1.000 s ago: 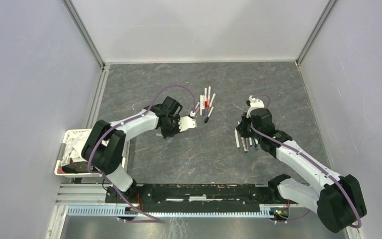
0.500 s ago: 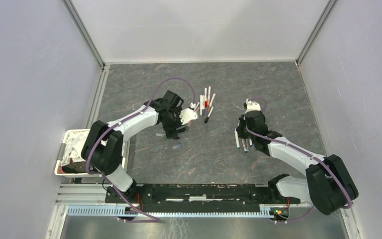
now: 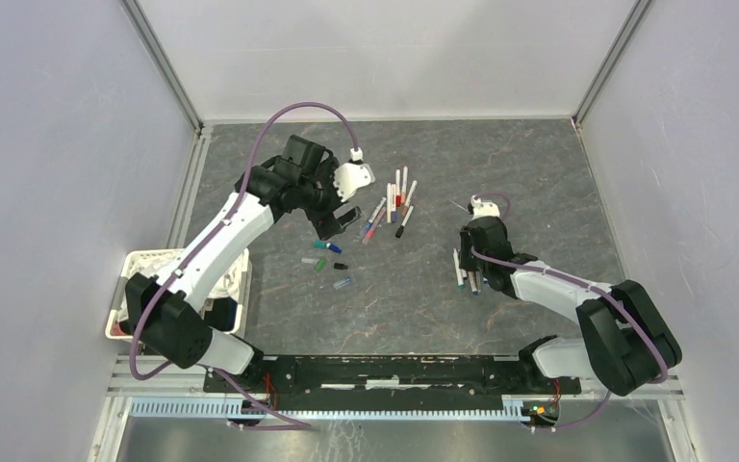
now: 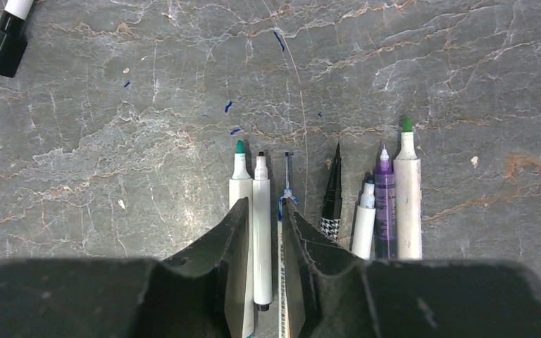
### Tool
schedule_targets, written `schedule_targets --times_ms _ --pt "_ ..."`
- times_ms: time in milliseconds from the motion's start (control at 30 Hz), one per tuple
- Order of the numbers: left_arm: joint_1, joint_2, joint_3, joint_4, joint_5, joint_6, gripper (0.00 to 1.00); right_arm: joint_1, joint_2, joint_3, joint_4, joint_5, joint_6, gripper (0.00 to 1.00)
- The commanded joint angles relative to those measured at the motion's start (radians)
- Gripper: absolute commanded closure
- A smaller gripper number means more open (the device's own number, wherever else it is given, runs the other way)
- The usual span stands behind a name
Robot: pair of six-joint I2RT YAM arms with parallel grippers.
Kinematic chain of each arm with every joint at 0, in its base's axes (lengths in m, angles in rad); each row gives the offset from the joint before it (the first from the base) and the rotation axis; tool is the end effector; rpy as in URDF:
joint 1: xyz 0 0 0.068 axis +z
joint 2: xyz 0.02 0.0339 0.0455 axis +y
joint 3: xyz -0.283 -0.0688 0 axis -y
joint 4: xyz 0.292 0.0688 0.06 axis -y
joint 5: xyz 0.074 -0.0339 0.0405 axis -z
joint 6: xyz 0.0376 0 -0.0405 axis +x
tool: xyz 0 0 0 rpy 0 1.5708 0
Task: Open the pen caps
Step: Place the pen at the center of the board.
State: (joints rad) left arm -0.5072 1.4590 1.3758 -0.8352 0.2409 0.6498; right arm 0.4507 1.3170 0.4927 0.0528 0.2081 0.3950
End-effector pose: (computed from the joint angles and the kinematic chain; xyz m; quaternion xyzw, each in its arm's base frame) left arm 0.3029 -0.1786 0.3424 0.5464 0.7663 -0.0909 0.3254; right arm 0.2471 0.1109 0.1366 0.0149 0.9170 0.0716 0.3922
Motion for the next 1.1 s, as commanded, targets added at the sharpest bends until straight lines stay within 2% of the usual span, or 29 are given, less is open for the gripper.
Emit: schedule_targets --times_ms 0,133,400,833,933,1067 --pt "0.022 -0.036 0.034 -0.053 0.025 -0.052 0.0 0.001 -0.016 -0.018 0.027 0.006 -0.004 0.72" --pt "0.052 -0.044 0.053 -0.059 0.023 -0.056 0.0 0.001 -0.051 -0.033 0.018 0.0 0.009 0.73" --pt "0.083 -0.042 0.069 -0.064 0.032 -0.052 0.0 0.07 -0.082 -0.082 0.021 -0.015 0.079 0.83" --pt "0.087 -0.042 0.061 -0.076 0.03 -0.032 0.0 0.163 -0.024 0.015 -0.049 0.068 0.143 0.87" --pt "0.087 -0.037 0.066 -0.111 0.046 -0.01 0.0 0.176 -0.04 0.054 -0.109 0.104 0.163 0.77" --pt "0.087 -0.012 0.099 -0.177 0.049 0.02 0.0 0.176 -0.064 0.139 -0.127 0.16 0.142 0.57"
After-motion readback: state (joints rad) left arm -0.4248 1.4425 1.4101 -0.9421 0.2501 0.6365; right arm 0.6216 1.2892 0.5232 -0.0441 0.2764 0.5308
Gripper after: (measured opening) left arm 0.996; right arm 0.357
